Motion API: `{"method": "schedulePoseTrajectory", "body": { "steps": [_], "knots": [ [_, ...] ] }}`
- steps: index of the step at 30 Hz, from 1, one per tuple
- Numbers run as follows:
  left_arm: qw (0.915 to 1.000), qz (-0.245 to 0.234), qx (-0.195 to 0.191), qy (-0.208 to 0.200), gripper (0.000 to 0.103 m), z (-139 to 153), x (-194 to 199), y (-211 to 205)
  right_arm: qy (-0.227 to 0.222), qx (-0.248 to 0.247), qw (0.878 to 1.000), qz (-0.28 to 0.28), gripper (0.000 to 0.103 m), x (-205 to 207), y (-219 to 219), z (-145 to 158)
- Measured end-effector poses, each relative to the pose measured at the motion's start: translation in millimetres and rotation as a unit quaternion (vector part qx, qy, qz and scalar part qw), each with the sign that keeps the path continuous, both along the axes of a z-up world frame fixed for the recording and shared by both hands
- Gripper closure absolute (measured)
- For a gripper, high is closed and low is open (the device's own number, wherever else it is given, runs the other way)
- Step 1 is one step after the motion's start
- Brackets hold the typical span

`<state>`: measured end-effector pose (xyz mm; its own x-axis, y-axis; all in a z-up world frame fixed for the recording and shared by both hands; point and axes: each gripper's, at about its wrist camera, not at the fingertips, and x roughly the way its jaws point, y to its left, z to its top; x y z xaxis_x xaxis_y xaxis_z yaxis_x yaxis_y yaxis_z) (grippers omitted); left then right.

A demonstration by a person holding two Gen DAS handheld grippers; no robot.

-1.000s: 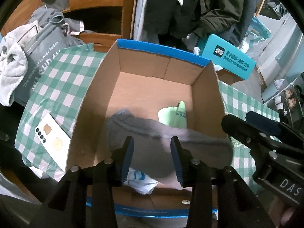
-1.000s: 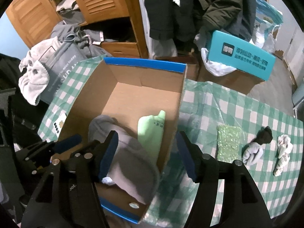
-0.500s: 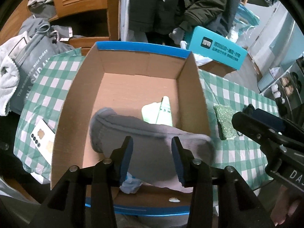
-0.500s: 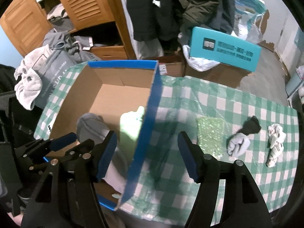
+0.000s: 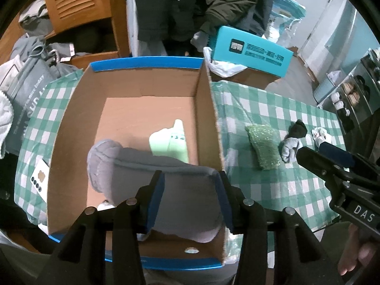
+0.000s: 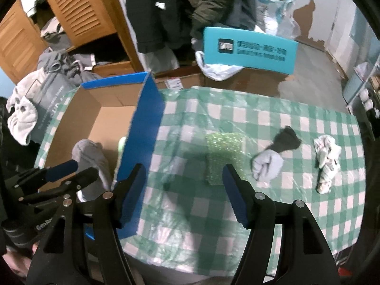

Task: Organize soft objects
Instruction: 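Withdraw both tools from the box back over the checked cloth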

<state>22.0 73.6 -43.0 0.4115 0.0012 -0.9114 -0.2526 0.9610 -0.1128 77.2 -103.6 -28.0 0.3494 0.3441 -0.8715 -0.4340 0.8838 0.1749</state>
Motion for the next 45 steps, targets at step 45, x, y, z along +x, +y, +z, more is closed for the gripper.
{"method": "schedulePoseTrajectory", "body": {
  "steps": [45],
  "knots": [
    [0.9934,-0.102,0.02,0.049,0.044,-29,56,-139,0.022,-0.043,0.99,-0.13,0.031,28,-174,-52]
  ]
}}
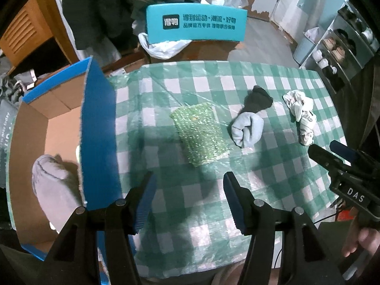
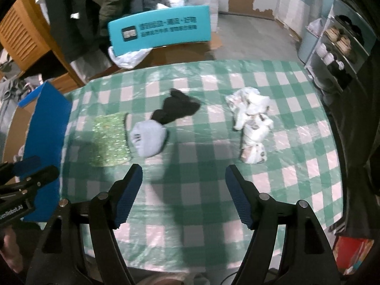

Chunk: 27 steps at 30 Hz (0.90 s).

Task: Organize soft objects
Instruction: 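Withdraw both tools from the box back over the checked cloth, then grasp the white plastic bag bundle with the right gripper while the left grasps the green scrubber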

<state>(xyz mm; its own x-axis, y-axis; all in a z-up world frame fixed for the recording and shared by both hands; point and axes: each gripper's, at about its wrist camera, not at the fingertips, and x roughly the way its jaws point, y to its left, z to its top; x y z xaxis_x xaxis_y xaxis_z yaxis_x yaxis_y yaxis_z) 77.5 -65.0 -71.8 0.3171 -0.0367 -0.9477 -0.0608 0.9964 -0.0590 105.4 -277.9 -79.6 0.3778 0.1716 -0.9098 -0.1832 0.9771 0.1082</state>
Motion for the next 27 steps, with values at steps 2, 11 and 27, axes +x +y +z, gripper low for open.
{"method": "schedulePoseTrajectory", "body": {
  "steps": [2,11,27],
  "knots": [
    [1.0,-0.002,-0.001,0.007,0.043,-4,4,-4,0.002,-0.001,1.0,-0.01,0.031,3,-10,-3],
    [0.9996,0.002,0.001,0.027,0.042,-20,21,-12,0.007,-0.023,0.999,-0.022,0.031,23,-33,-13],
    [0.9981,0.047,-0.004,0.04,0.031,-51,73,1,0.024,-0.021,0.998,-0.053,0.03,81,-68,-49]
  ]
}}
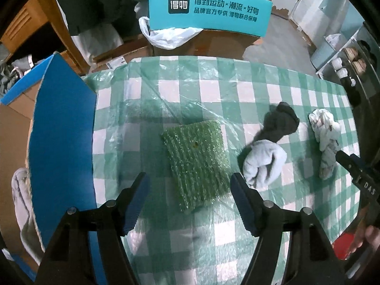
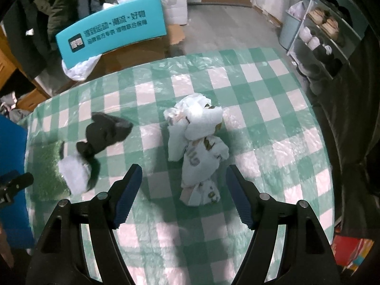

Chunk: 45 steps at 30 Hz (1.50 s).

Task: Organize soft objects
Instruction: 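Grasp the white plastic bag bundle with the right gripper while the left grasps the green scrubber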

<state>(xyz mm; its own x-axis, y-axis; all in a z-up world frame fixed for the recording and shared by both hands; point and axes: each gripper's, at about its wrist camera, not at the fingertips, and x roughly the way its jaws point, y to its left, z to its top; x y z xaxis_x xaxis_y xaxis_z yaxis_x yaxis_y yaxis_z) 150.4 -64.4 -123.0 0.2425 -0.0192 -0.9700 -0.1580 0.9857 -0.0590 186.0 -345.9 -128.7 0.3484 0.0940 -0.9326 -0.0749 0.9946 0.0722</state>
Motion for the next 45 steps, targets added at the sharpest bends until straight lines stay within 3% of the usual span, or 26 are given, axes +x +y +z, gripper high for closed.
{"method": "schedulePoseTrajectory", "body": {
  "steps": [9,20,21,23,28,35,41,44,45],
  "knots": [
    [0.9995,0.013,-0.013,0.024,0.031,-19,11,3,0.018,-0.029,0.999,-0.012,0.03,32,2,-27],
    [0.9974,0.035,-0.048,0.041,0.031,-35,17,6,0.046,-0.044,0.998,-0.017,0.031,33,0,-54],
    [0.9972,0.036,-0.05,0.042,0.031,-36,17,4,0.048,-0.044,0.998,-0.015,0.032,32,1,-56],
    [0.997,0.036,-0.052,0.044,0.031,-38,18,1,0.051,-0.042,0.998,-0.011,0.048,29,2,-58],
    [0.998,0.029,-0.038,0.042,0.031,-39,19,-8,0.051,-0.022,0.998,-0.009,0.058,20,4,-55],
    [0.9981,0.023,-0.029,0.049,0.031,-48,20,-15,0.04,-0.005,0.999,-0.004,0.06,5,14,-41],
    [0.999,0.016,-0.029,0.03,0.032,-48,17,-18,0.032,0.016,0.999,0.005,0.06,-9,25,-19],
    [0.9997,0.007,-0.007,0.022,0.05,-47,15,-21,0.028,0.025,0.999,0.007,0.06,-17,28,-8],
    [0.9998,0.003,0.0,0.022,0.051,-47,14,-22,0.027,0.027,0.999,0.008,0.06,-20,29,-4]
  ]
}}
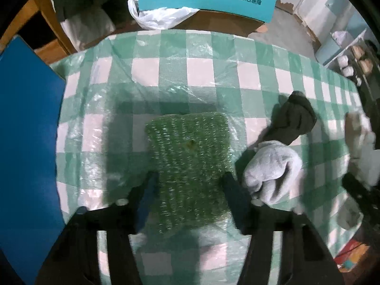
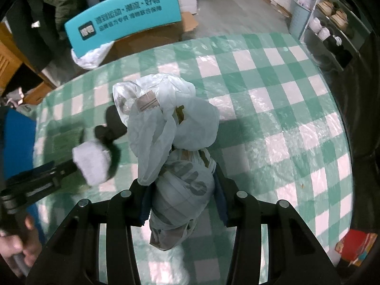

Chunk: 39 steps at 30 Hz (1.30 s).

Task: Organize soft objects
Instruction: 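Grasp the white plastic bag bundle with the right gripper while the left grasps the green scrubber, then lift the bag bundle and green scrubber and carry both toward the box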

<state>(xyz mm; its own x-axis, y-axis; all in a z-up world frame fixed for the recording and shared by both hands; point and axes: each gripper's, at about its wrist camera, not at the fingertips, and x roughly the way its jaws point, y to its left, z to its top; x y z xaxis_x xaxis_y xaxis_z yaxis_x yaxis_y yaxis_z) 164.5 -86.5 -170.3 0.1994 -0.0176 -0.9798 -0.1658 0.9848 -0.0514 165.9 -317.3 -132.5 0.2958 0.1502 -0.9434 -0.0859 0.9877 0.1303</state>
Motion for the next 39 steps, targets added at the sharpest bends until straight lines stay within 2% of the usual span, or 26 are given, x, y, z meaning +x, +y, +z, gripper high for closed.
{"method": "schedulePoseTrajectory", "body": {
  "steps": [3,5,6,13,23,39],
  "knots": [
    [1.0,-0.008,0.004,-0.001,0.069,0,-2,0,-0.006,0.004,1.0,0.008,0.06,-8,5,10],
    [0.9999,-0.01,-0.006,0.002,0.086,0,-4,2,-0.01,0.005,1.0,0.016,0.06,-14,7,17],
    [0.9997,-0.01,-0.02,0.007,0.087,-1,-6,4,-0.011,0.005,1.0,0.02,0.06,-18,9,20],
    [0.9994,-0.016,-0.03,0.0,0.09,6,-18,4,-0.013,0.006,0.999,0.041,0.06,-30,19,31],
    [0.999,-0.024,-0.03,-0.025,0.091,31,-34,10,-0.023,0.01,0.998,0.057,0.06,-41,33,46],
    [0.9967,-0.04,0.004,-0.071,0.091,78,-68,16,-0.046,0.014,0.994,0.1,0.06,-57,62,71]
  ]
}}
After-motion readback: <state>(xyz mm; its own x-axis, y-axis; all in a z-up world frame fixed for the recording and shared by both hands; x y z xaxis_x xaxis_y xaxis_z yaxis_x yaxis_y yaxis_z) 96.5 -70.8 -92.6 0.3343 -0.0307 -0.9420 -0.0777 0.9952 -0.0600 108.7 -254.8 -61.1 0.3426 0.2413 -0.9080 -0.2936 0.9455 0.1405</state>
